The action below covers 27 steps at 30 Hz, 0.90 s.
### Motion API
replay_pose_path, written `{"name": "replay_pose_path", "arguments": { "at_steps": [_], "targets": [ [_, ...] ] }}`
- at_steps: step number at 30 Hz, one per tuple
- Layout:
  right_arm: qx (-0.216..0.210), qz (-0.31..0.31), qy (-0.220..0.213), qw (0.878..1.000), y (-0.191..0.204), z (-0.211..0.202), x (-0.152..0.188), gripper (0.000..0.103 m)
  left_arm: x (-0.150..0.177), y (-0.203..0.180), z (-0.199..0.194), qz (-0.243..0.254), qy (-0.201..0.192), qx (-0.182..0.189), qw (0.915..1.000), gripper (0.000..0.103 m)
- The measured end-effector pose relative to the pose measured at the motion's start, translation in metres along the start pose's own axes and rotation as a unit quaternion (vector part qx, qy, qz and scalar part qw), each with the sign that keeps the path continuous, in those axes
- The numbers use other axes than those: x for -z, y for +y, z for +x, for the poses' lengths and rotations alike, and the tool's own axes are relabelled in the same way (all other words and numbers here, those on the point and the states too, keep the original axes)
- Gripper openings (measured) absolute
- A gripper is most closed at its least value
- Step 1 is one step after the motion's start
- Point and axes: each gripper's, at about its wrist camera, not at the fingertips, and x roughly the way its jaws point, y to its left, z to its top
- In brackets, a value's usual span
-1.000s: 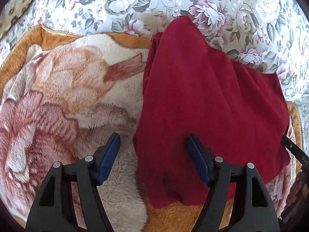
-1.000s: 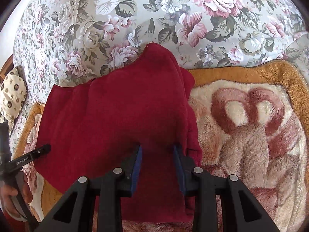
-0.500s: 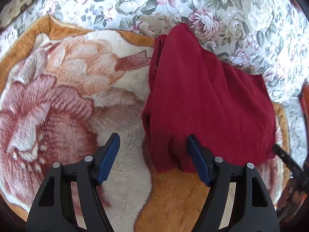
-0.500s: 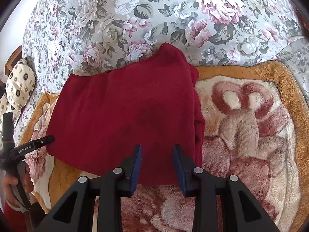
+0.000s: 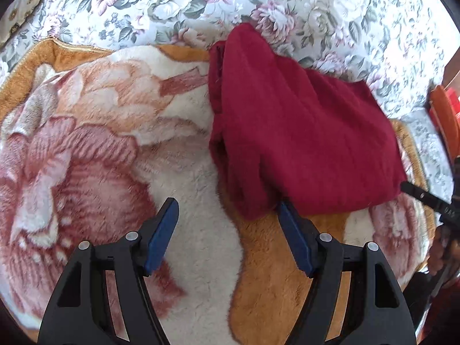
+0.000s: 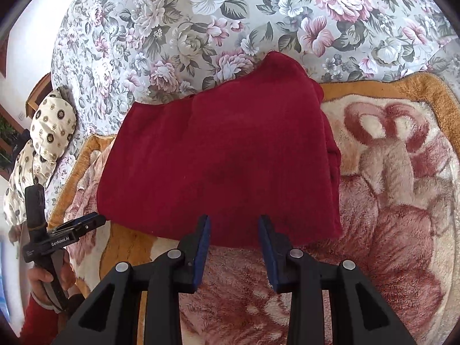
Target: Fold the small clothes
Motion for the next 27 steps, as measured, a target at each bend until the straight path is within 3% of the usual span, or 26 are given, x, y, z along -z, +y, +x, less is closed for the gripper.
{"name": "replay_pose_path", "arguments": {
  "at_steps": [4,6,7,10,13,16,20,27],
  "targets": [
    [0.0,0.005,0.004,1.0,-0.002,0.002,-0.001,0.033,-0.007,0.001,0.018,-0.002,0.017,0.022,0.9996,0.069],
    [0.001,0.008,0.003,1.0,-0.003,0.001,-0.002,0.033,-0.008,0.002,0.02,-0.003,0.016,0.045,0.9988,0.03],
    [0.001,0.009,0.001,1.0,-0.004,0.0,-0.002,0.033,-0.01,0.0,0.02,0.0,0.02,0.06,0.998,0.026],
    [-0.002,0.014,-0.007,1.0,-0.004,-0.004,-0.003,0.033,-0.01,-0.009,0.013,0.041,0.012,0.045,0.9981,0.014],
    [0.0,0.018,-0.016,1.0,-0.005,-0.01,-0.003,0.033,-0.006,-0.01,0.007,0.073,0.017,0.029,0.9967,0.009],
    [0.021,0.018,-0.015,0.999,-0.009,-0.008,-0.003,0.033,-0.003,0.002,0.01,0.064,0.027,0.027,0.9972,0.008],
    [0.042,0.033,0.031,0.998,-0.025,0.011,-0.005,0.032,0.0,0.008,0.005,0.045,0.029,0.031,0.9981,0.009],
    [0.058,0.014,0.0,0.998,-0.023,-0.021,-0.012,0.032,0.001,-0.011,-0.024,0.076,0.013,-0.015,0.9969,0.008]
  ]
}}
